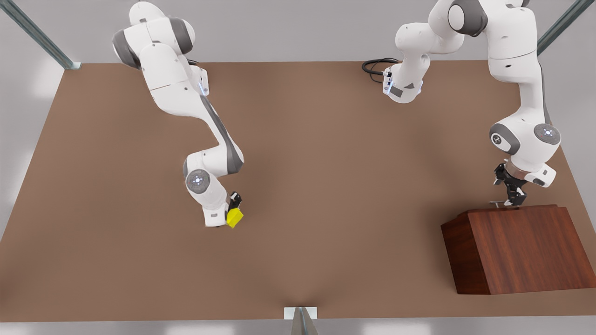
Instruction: Open the drawer with left arm, place the square in the middle with right arm, and place the square in the drawer with left arm
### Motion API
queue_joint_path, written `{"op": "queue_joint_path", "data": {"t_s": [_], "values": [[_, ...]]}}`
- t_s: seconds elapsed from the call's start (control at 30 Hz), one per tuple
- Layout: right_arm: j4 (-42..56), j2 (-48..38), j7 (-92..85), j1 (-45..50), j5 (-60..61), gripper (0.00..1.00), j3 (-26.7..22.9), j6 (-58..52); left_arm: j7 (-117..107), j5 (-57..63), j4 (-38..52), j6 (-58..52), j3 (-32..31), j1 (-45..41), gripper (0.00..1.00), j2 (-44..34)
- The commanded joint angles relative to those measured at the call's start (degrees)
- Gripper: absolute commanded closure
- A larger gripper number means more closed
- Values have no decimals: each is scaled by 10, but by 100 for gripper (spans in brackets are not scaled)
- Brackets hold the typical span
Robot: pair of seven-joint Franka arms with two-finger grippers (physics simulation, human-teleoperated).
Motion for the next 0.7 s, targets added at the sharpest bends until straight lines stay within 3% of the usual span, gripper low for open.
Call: {"op": "queue_joint_path", "data": {"t_s": [0.0, 0.33, 0.43, 0.67], "values": [[7, 5, 5, 5, 0, 26, 0, 0, 1, 0, -2, 0, 0, 0, 0, -1], [370, 224, 269, 147, -16, 26, 9, -136, 1, 1, -20, -30, 1, 0, 0, -22], [395, 244, 322, 165, -21, 26, 30, -131, 1, 1, -27, -42, 2, 0, 0, -35], [449, 295, 364, 211, -21, 26, 18, -126, 1, 2, -30, -67, 5, 0, 0, -47]]}}
